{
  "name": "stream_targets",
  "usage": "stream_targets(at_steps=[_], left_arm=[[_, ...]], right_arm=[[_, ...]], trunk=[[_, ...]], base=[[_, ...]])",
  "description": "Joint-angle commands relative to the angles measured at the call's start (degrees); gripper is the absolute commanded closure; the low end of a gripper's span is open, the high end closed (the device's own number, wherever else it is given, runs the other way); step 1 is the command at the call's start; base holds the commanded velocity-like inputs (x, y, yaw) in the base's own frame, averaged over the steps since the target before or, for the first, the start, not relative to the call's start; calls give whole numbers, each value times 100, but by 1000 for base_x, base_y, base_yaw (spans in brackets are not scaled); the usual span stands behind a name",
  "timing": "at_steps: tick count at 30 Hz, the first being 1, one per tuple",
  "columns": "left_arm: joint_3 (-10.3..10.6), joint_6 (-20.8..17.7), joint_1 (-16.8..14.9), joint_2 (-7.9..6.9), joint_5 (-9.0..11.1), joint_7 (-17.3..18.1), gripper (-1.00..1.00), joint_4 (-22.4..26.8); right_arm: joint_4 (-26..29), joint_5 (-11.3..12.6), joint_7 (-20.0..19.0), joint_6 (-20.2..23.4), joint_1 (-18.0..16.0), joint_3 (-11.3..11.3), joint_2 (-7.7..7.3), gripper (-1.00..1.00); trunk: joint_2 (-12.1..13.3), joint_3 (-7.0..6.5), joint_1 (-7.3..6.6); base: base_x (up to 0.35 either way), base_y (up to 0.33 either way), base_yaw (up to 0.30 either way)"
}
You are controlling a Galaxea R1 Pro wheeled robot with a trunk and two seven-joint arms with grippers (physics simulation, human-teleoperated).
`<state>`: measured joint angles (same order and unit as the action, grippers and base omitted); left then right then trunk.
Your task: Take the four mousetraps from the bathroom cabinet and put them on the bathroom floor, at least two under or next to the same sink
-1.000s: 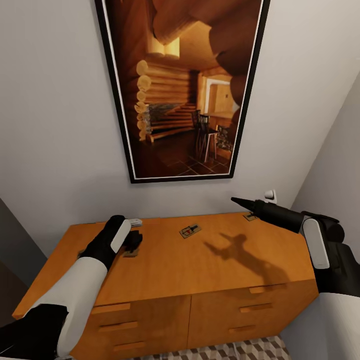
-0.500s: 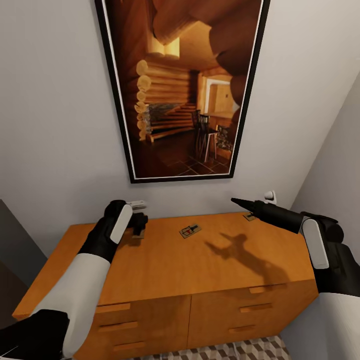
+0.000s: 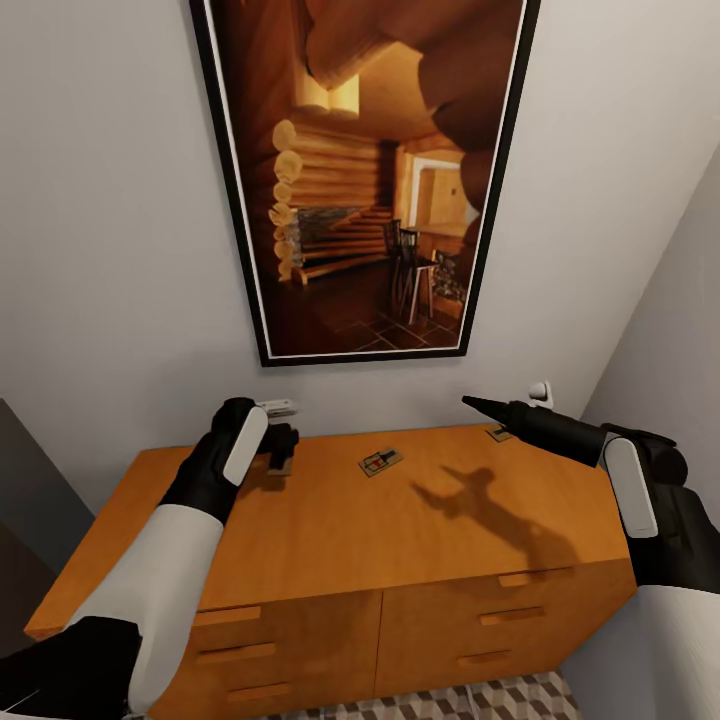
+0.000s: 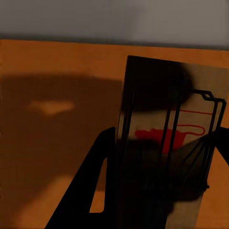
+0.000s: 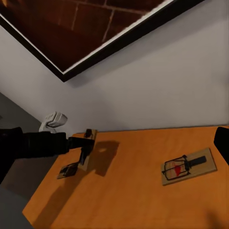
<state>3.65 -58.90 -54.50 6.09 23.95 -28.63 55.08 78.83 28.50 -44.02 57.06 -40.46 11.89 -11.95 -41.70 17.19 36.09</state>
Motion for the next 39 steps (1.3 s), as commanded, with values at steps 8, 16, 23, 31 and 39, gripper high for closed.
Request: stream_targets(at_steps=[8, 16, 23, 31, 39], left_arm=[[193, 1, 1, -3, 52, -71, 100, 20], [220, 21, 1, 10, 72, -65, 100, -17], [255, 27, 5, -16, 61, -64, 100, -41], [284, 27, 9, -5, 63, -64, 100, -89], [278, 35, 10, -7, 66, -64, 100, -585]], right_arm=[[0, -20, -28, 24, -6, 6, 0, -100], [2, -20, 156, 14, -6, 0, 6, -100], [14, -27, 482, -1, -6, -13, 26, -100], [23, -108, 647, -2, 3, -28, 32, -100], [18, -116, 657, 4, 1, -29, 33, -100]], trunk=[[-7, 8, 1], [274, -117, -152], [555, -243, -306], [876, -387, -482], [1196, -530, -658]], base=[[0, 0, 0], [0, 0, 0], [0, 0, 0], [0, 0, 0], [0, 0, 0]])
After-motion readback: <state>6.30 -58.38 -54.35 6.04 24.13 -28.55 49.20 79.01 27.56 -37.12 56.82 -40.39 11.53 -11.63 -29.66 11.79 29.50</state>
